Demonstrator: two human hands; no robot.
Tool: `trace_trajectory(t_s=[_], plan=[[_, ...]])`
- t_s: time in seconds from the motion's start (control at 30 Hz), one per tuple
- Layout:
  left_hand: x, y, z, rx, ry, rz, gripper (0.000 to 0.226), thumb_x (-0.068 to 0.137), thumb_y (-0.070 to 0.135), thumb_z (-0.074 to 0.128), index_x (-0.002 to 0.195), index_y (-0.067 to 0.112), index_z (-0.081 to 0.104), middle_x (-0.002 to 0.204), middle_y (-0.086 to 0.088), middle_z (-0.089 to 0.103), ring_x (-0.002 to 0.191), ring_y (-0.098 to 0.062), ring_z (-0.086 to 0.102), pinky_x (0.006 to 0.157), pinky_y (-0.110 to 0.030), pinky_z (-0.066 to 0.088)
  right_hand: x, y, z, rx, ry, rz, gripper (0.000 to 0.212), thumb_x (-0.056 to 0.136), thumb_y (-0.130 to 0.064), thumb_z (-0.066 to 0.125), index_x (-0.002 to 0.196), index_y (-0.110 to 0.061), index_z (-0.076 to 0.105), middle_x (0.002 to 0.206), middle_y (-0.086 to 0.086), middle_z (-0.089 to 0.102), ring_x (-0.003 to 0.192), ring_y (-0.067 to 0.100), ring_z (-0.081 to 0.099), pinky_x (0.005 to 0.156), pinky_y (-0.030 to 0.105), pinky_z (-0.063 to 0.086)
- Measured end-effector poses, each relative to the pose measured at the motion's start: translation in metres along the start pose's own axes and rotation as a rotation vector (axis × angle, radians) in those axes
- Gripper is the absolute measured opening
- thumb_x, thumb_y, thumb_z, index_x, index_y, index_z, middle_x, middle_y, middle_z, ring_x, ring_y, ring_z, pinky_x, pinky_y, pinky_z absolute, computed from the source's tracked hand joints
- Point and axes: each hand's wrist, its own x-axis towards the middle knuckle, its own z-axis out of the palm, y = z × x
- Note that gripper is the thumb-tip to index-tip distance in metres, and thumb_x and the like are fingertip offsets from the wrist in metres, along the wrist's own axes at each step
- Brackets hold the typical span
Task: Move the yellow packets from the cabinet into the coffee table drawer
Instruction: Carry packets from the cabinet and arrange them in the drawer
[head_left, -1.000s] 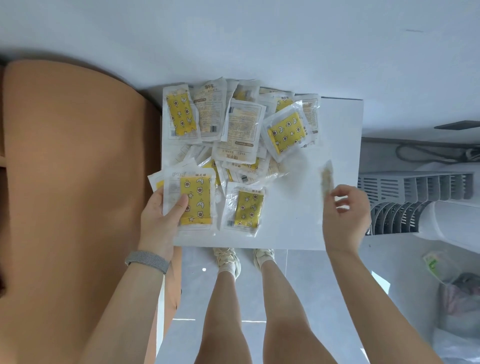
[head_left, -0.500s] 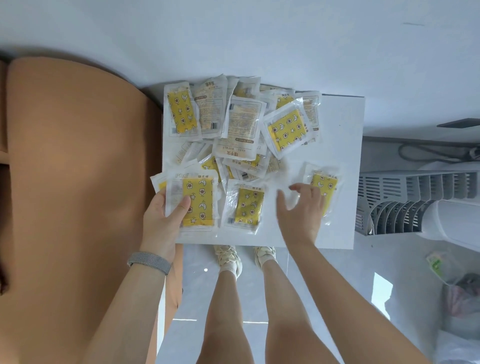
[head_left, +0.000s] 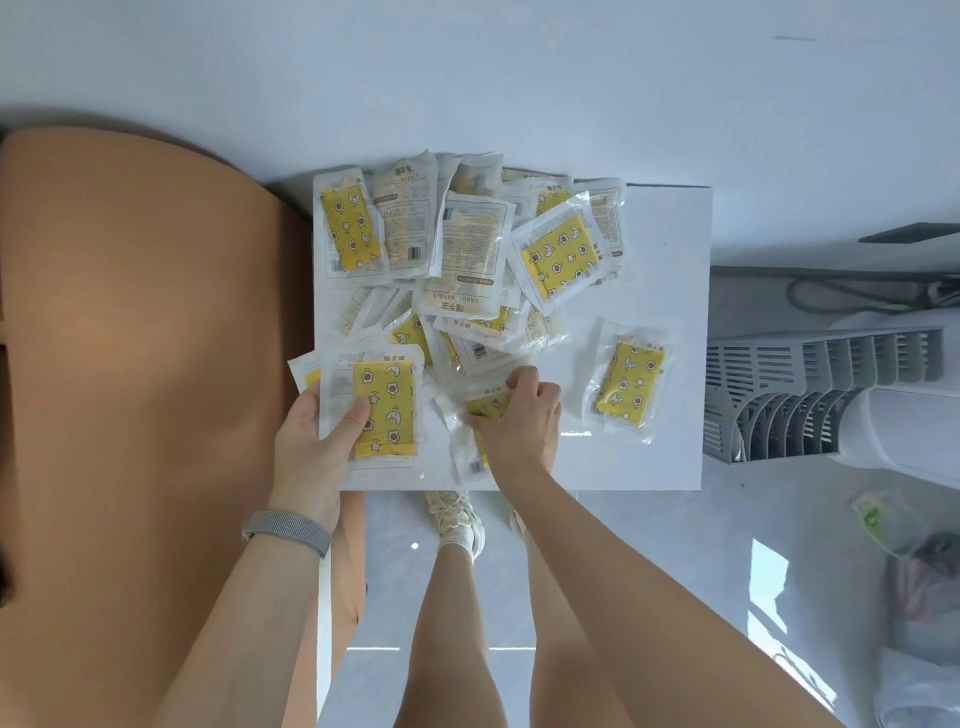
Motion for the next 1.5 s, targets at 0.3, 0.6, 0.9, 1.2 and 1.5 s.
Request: trace_trajectory(t_s=[0.3,0.6,0.9,1.2,1.5], plan=[[-0.004,-0.002,0.01,-0.009,-0.038,0.0,0.028,0.087,0.009,0.066,0.114,0.019,0.063,0.111,-0.005,0.072,0.101,-0.025,0.069,0.074,-0.034,0.061,0.018,0.063,-0.078,0.407,-0.049,0.047,0.029,0.064,-0.014,0.088,0.079,-0.005,0.065,0.07,0.016,0.064,0.063,0.019,0.053,0.061,0.032,0.047],[0.0,0.004,0.021,0.016,-0.072,0.034,0.023,0.088,0.009,0.066,0.107,0.022,0.065,0.111,-0.005,0.071,0.1,-0.025,0.069,0.073,-0.035,0.061,0.057,0.074,-0.111,0.546,0.319,0.342,0.073,0.059,-0.024,0.094,0.122,-0.017,0.058,0.118,0.002,0.057,0.104,0.02,0.059,0.093,0.04,0.054],[0.003,0.007,0.028,0.037,-0.067,0.05,0.024,0.088,0.009,0.065,0.108,0.021,0.064,0.108,-0.004,0.071,0.099,-0.024,0.068,0.082,-0.041,0.06,0.056,0.074,-0.095,0.328,0.308,0.399,0.065,0.068,-0.042,0.086,0.109,-0.01,0.046,0.105,0.004,0.057,0.102,0.029,0.057,0.075,0.035,0.045],[-0.015,0.008,0.032,-0.004,-0.034,0.085,0.031,0.088,0.01,0.065,0.119,0.017,0.062,0.113,-0.006,0.07,0.094,-0.017,0.07,0.075,-0.032,0.06,0.028,0.051,-0.115,0.968,0.085,0.326,0.028,0.07,-0.018,0.087,0.087,-0.017,0.064,0.09,0.003,0.073,0.077,0.02,0.07,0.069,0.034,0.058],[-0.118,0.055,0.027,-0.077,0.045,0.19,0.029,0.095,0.016,0.059,0.124,0.021,0.057,0.11,0.0,0.072,0.093,-0.018,0.072,0.058,-0.029,0.058,-0.071,-0.014,-0.202,0.955,-0.338,-0.017,0.014,0.087,-0.022,0.068,0.101,-0.022,0.067,0.098,0.001,0.075,0.087,0.019,0.073,0.081,0.04,0.058]])
